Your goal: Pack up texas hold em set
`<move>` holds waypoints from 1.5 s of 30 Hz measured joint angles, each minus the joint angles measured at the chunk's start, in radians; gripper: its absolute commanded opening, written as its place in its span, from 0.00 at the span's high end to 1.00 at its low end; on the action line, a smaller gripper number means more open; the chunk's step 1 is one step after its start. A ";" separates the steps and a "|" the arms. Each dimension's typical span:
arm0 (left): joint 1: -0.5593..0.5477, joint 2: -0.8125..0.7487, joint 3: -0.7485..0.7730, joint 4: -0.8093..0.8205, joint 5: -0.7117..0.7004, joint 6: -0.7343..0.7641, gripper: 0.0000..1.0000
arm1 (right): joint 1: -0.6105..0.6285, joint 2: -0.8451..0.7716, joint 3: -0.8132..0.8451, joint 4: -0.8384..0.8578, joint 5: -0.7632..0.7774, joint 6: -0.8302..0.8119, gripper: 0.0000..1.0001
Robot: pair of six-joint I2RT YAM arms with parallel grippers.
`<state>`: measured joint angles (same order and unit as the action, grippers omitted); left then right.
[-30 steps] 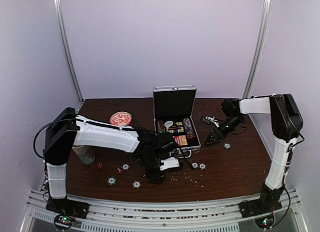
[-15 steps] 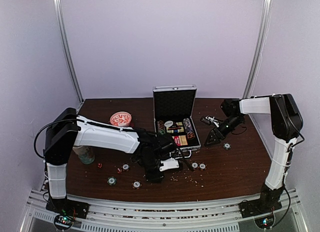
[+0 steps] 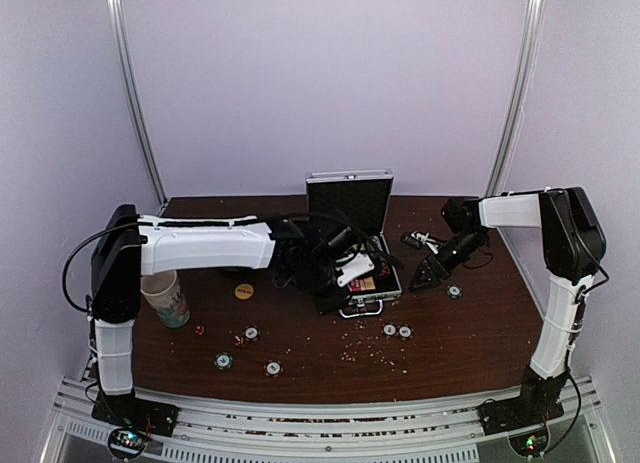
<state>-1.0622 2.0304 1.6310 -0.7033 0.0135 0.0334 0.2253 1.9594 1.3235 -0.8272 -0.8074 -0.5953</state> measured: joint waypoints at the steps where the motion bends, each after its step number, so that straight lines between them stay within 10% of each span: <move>1: 0.014 0.006 0.038 0.009 -0.013 -0.011 0.88 | 0.000 0.000 0.000 0.000 0.000 0.000 0.32; 16: 0.100 0.316 0.292 0.150 -0.294 -0.178 0.88 | 0.000 0.000 0.000 0.000 0.000 0.000 0.32; 45: 0.138 0.378 0.407 0.168 -0.309 -0.180 0.80 | 0.000 0.000 0.000 -0.005 0.000 -0.002 0.32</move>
<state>-0.9245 2.4081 2.0384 -0.5354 -0.2958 -0.1463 0.2253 1.9594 1.3235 -0.8326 -0.8074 -0.5968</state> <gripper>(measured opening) 0.190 0.683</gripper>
